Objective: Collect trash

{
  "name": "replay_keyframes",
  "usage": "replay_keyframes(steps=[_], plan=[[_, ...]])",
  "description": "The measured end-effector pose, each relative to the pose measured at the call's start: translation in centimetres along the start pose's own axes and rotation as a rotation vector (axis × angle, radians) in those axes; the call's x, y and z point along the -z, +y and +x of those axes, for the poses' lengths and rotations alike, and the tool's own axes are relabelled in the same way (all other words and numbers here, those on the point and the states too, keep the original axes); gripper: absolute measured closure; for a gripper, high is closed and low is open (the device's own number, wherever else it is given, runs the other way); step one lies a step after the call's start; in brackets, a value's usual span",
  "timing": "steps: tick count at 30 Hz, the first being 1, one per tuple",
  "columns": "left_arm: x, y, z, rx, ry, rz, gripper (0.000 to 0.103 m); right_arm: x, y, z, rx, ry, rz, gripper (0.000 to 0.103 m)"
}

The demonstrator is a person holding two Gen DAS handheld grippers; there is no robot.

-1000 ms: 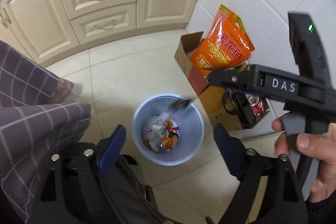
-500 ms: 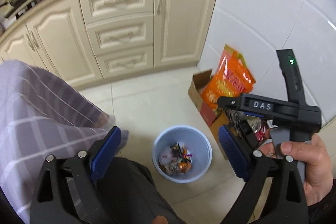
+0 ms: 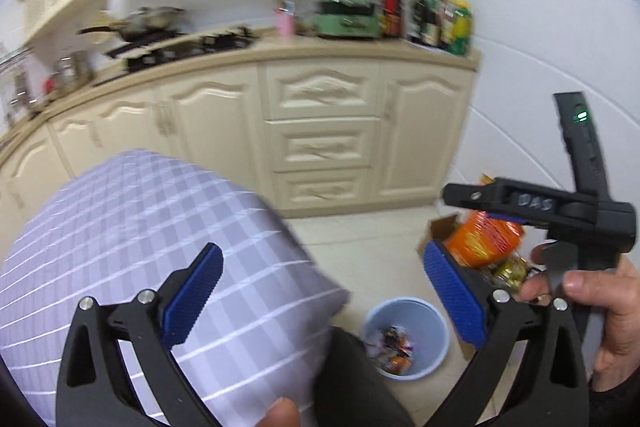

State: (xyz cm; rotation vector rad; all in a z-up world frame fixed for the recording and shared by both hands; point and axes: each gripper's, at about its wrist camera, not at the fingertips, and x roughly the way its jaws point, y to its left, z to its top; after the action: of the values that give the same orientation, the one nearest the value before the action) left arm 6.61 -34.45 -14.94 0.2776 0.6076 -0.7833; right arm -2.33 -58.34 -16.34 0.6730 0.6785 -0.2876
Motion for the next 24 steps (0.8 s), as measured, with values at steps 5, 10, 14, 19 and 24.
replay_keyframes(steps=[5, 10, 14, 19, 24], plan=[[0.1, 5.3, -3.9, -0.126, -0.045, -0.062, 0.005, -0.3, 8.4, -1.0, -0.083, -0.023, -0.134, 0.006], [0.0, 10.7, -9.3, -0.255, -0.112, -0.156, 0.005, 0.2, 16.4, -1.8, -0.137, -0.058, -0.271, 0.006], [0.3, 14.4, -13.4, -0.383, -0.163, -0.212, 0.005, 1.4, 22.4, -2.6, -0.161, -0.102, -0.367, 0.006], [0.7, 17.5, -17.9, -0.493, -0.219, -0.273, 0.005, 2.9, 27.7, -4.0, -0.178, -0.149, -0.456, 0.006], [1.3, 19.9, -22.2, -0.565, -0.273, -0.328, 0.005, 4.1, 31.2, -6.0, -0.187, -0.209, -0.513, 0.006]])
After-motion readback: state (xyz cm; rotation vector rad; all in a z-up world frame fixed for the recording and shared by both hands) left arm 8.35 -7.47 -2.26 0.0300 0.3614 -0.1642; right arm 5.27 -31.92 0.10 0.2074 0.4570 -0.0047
